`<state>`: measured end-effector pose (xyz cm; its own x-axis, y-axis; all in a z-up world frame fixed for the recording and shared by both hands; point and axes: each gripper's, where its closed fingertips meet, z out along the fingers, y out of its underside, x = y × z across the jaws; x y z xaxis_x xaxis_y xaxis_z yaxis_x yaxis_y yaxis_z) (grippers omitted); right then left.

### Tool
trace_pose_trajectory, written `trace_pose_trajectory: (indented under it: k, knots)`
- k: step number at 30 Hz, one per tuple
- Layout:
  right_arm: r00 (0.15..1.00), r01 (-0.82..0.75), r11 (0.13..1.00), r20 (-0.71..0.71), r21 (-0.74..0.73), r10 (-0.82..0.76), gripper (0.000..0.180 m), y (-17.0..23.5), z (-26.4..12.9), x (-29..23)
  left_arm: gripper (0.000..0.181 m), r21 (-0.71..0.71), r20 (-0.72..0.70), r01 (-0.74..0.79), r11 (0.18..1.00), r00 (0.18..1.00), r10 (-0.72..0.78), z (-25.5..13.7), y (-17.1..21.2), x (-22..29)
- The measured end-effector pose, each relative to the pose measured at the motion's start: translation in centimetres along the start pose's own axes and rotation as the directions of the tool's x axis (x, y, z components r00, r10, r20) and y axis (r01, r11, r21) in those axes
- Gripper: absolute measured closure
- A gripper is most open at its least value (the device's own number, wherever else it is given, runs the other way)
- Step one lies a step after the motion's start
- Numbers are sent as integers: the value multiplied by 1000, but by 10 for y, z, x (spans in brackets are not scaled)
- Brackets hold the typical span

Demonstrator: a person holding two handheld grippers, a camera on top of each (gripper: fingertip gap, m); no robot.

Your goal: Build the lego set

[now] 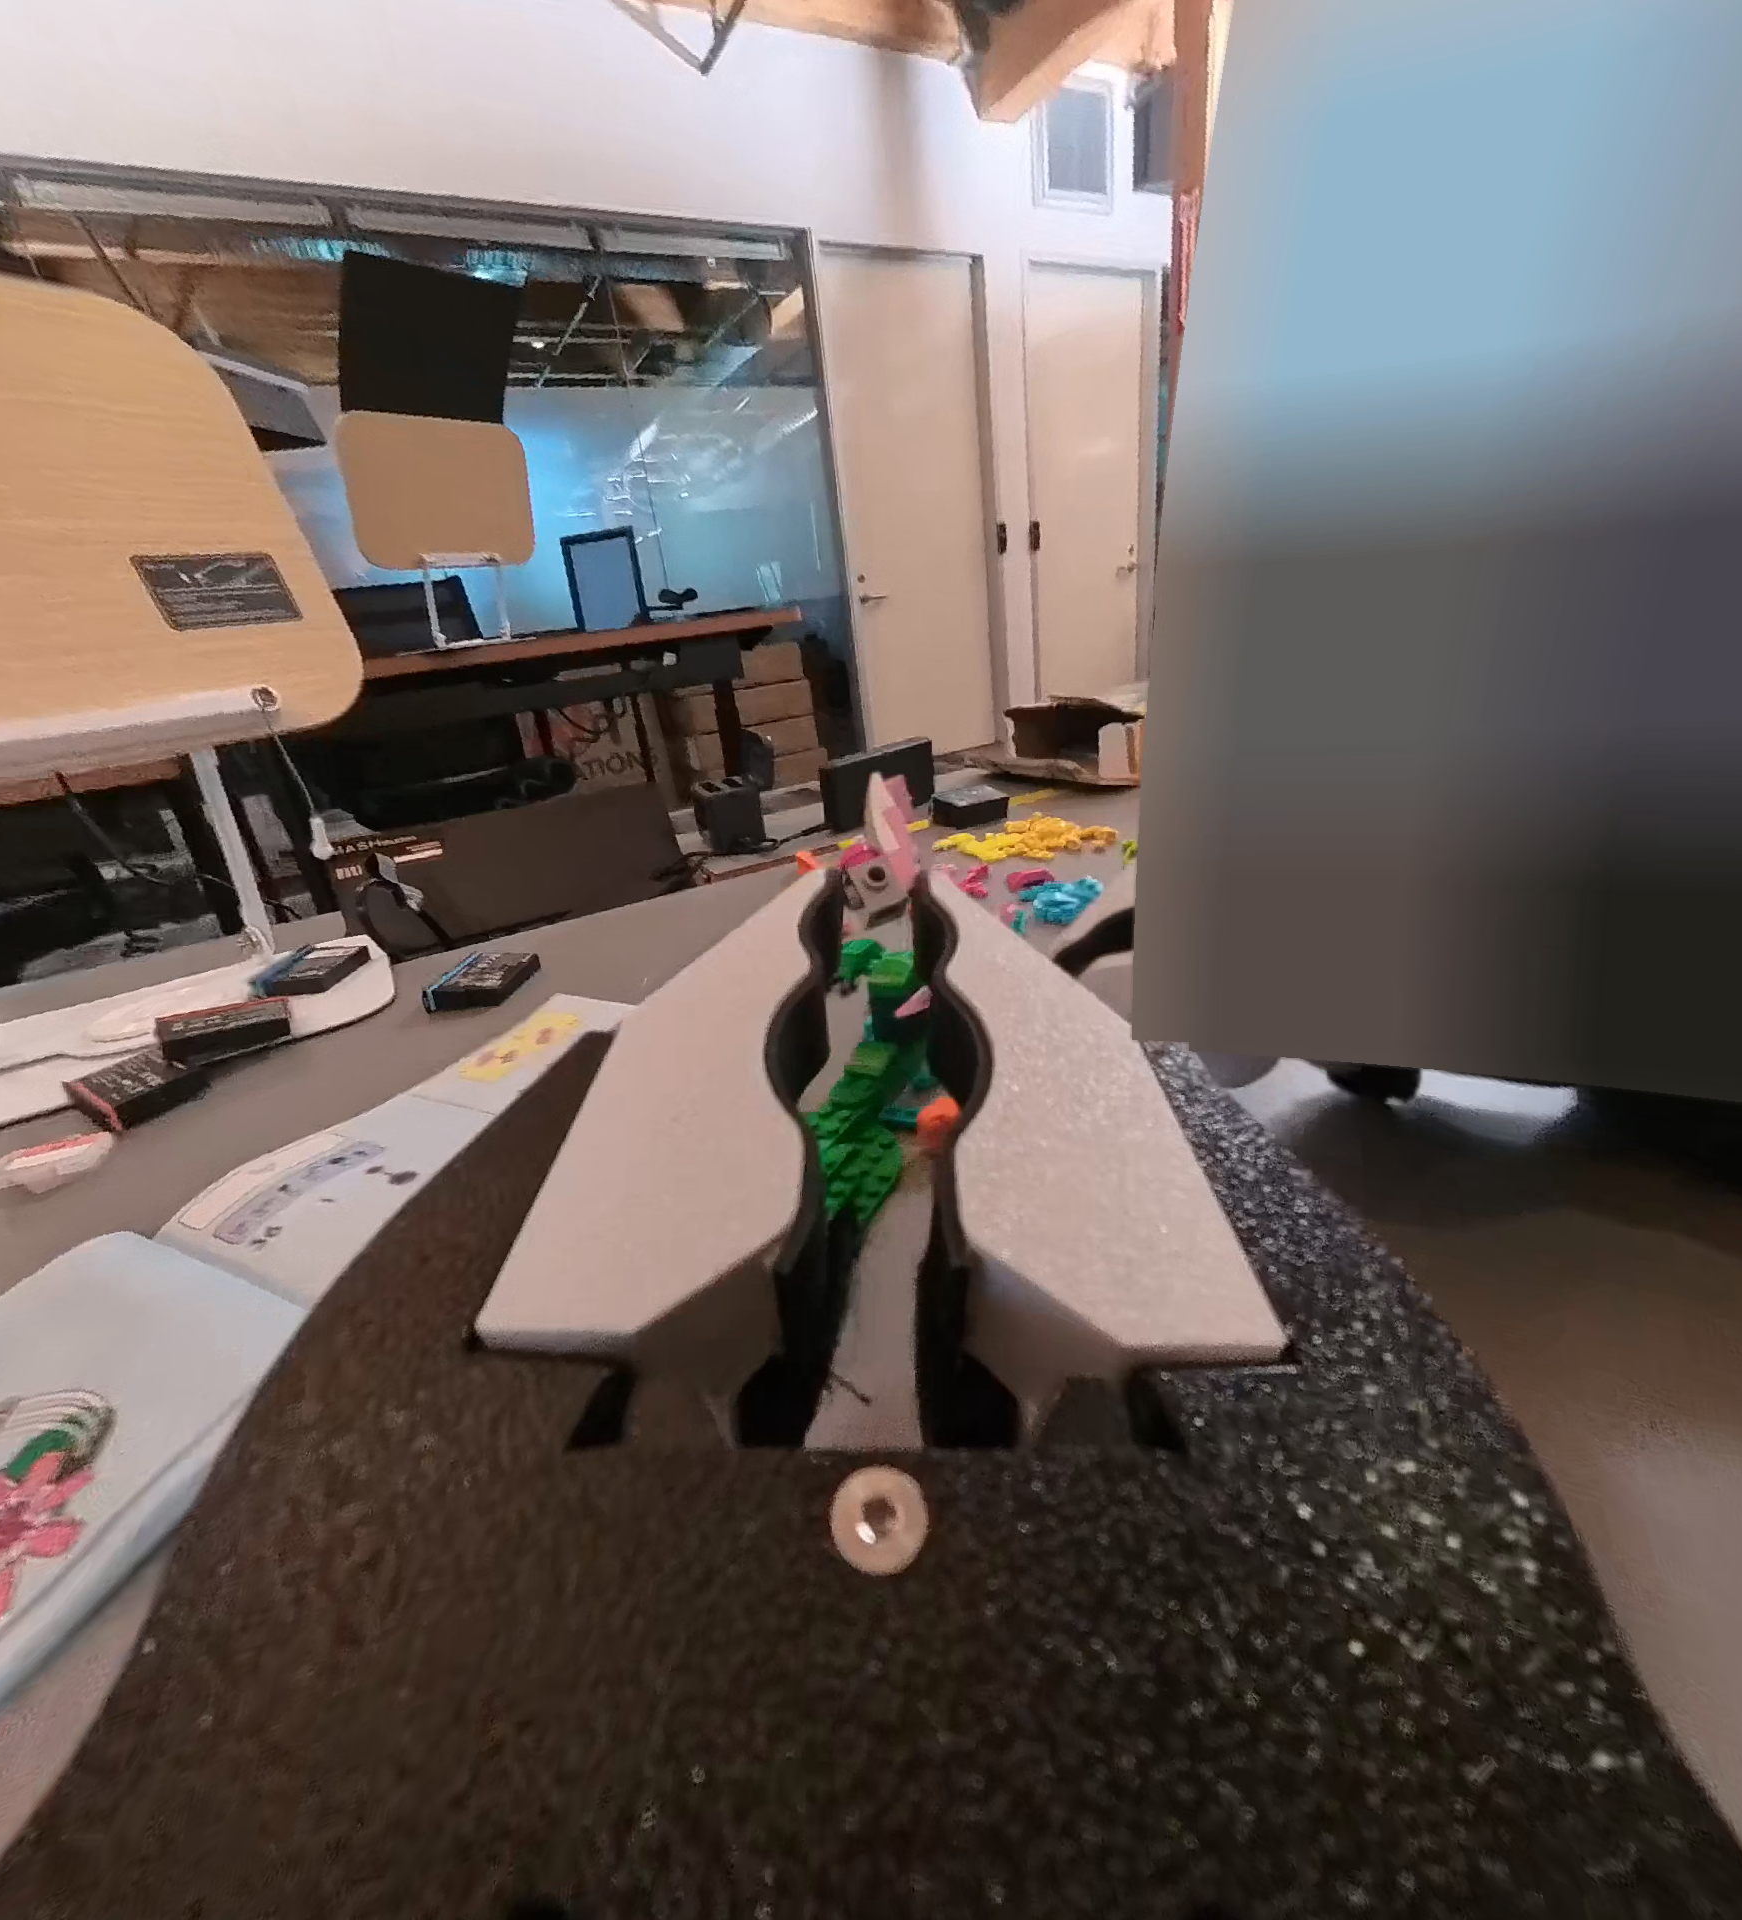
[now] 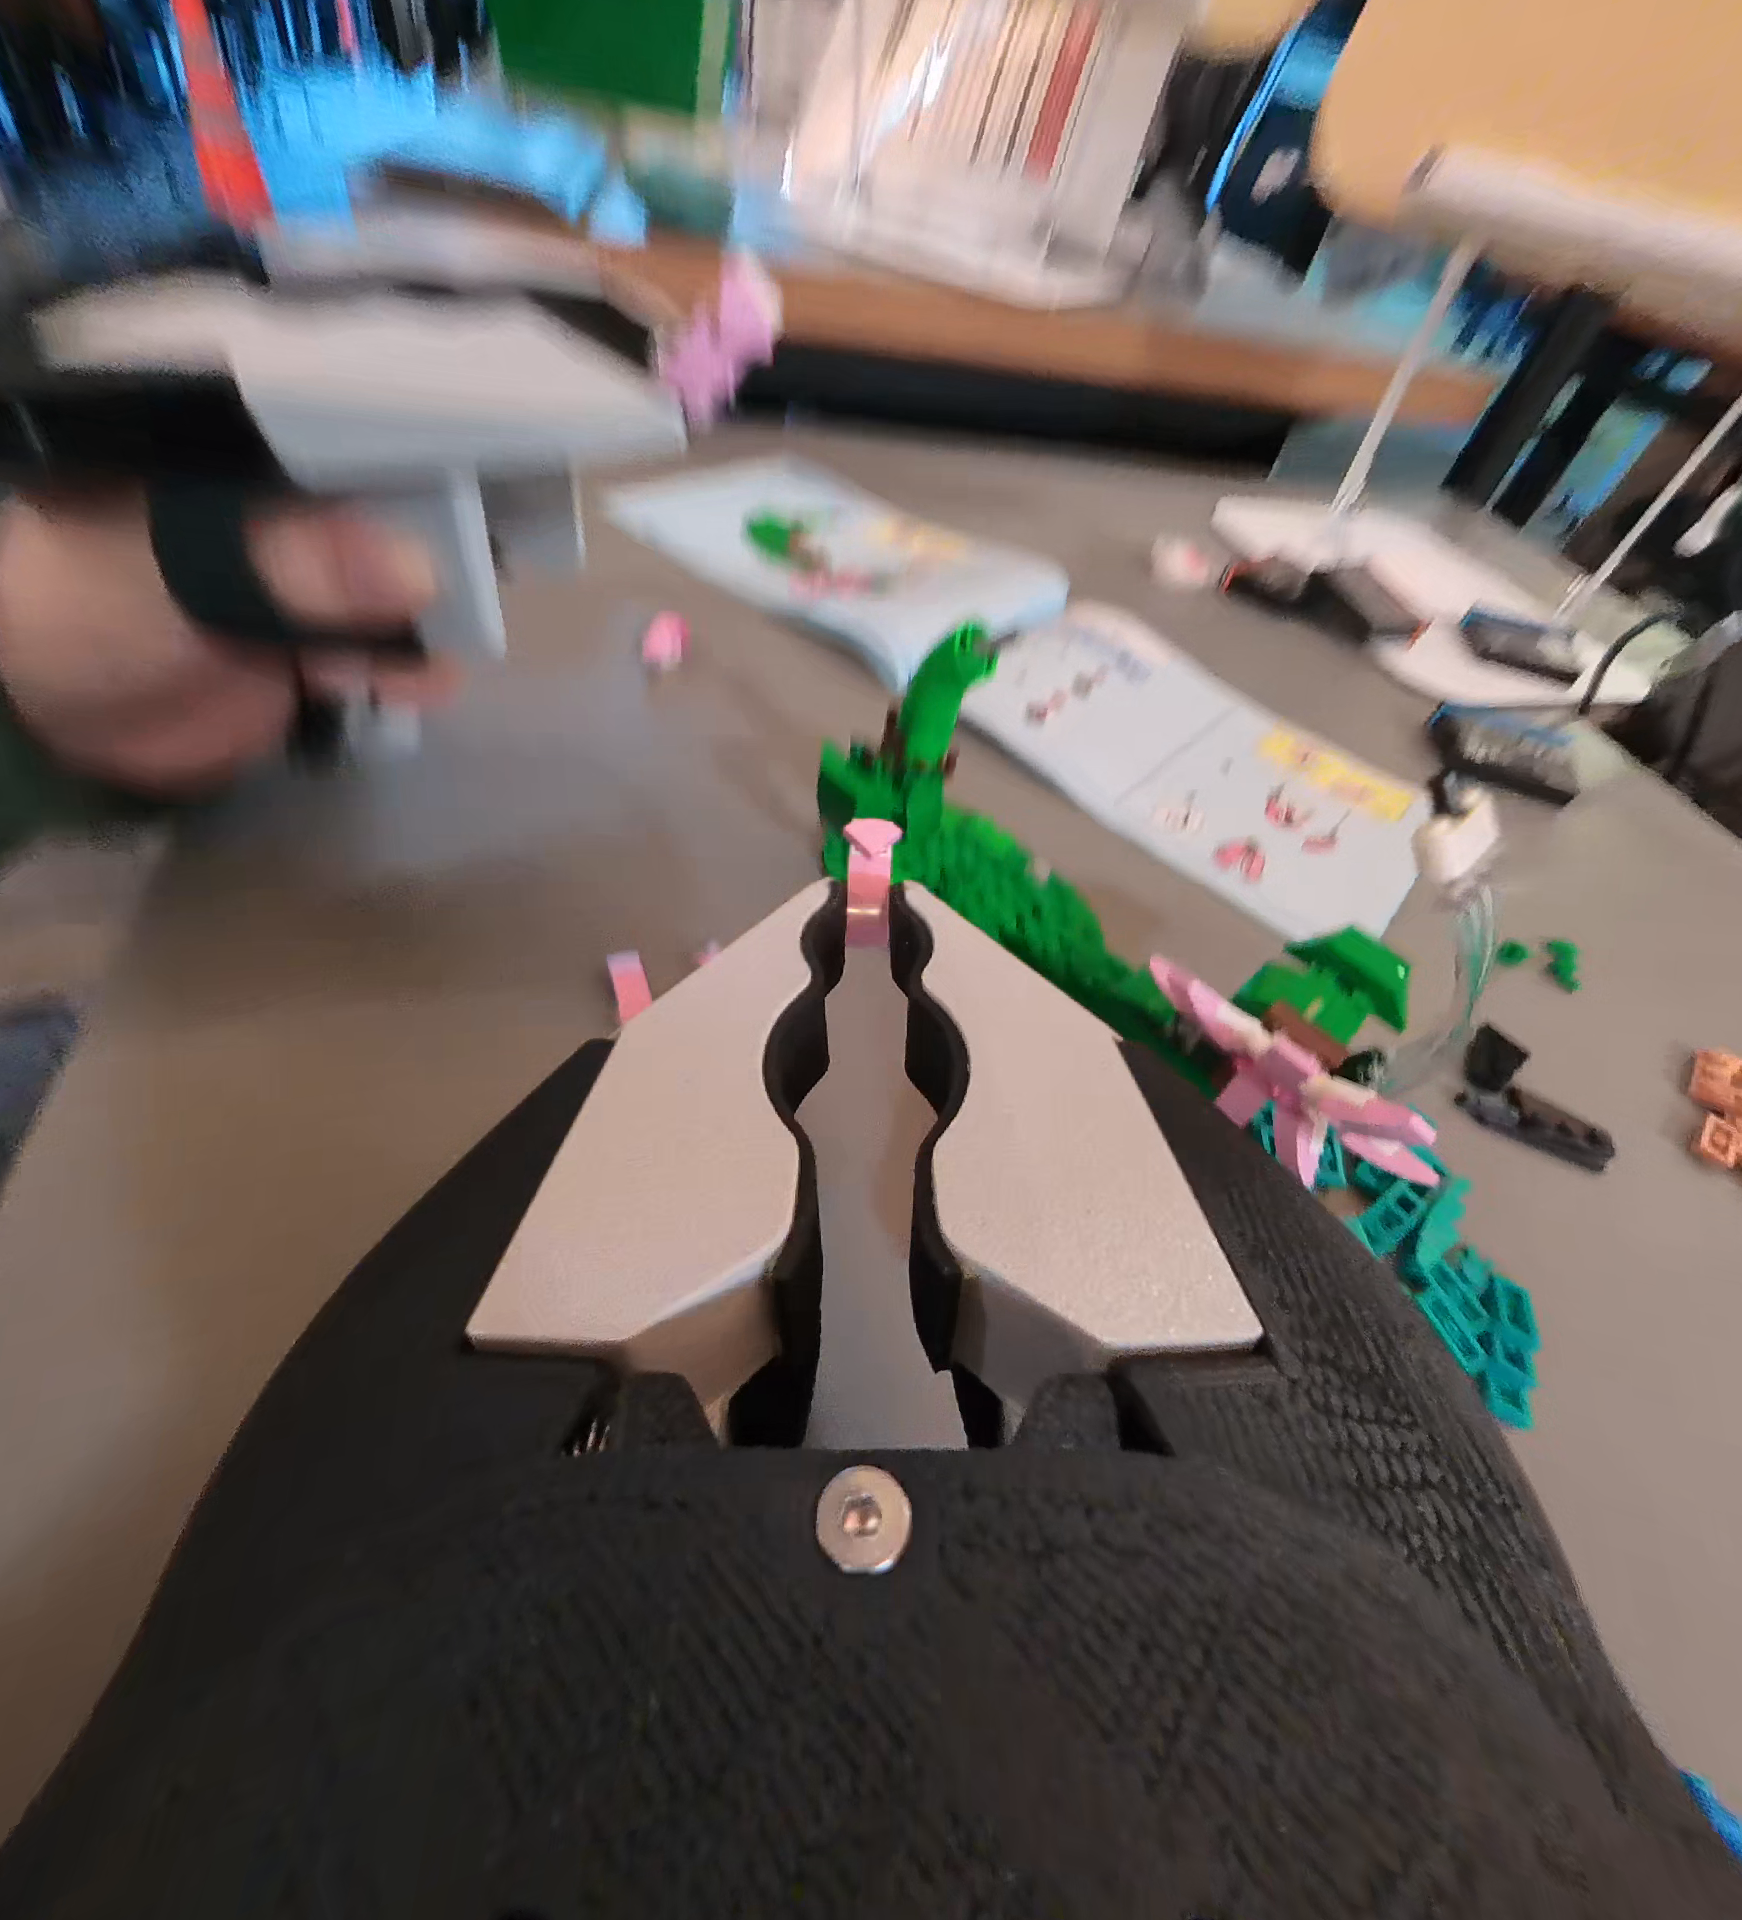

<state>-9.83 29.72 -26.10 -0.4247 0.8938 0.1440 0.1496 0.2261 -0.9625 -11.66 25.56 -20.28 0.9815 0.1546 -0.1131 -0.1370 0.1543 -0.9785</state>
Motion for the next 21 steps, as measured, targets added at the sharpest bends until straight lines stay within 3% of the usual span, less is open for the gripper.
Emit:
trace_pose_trajectory:
  k: [4, 10, 13, 16, 19, 21]
  knots:
    - [998, -61, 992, -23, 111, 64, 173, -16, -4, 3, 170, 38, -7, 87, 995, 996, -87, 2, 4, 4]
    - [993, -105, 963, -28, 249, 115, 174, -37, -12, 5, 170, 118, 27, 96, 988, 995, -100, -4, -7, -2]
    - [978, -207, 909, 61, 362, 198, 173, -54, -13, -1, 170, 142, -42, 168, 976, 986, -164, -1, -10, 6]
    - [865, -499, 734, 325, 462, 383, 173, -77, -21, -9, 170, 151, -42, 186, 971, 982, -182, -1, -10, 4]
    - [636, -769, 477, 577, 425, 511, 173, -89, -31, -4, 170, 156, -49, 175, 972, 984, -170, -1, -11, 6]
    - [506, -862, 344, 684, 373, 526, 173, -93, -36, -2, 170, 158, -50, 162, 974, 986, -156, -1, -12, 8]
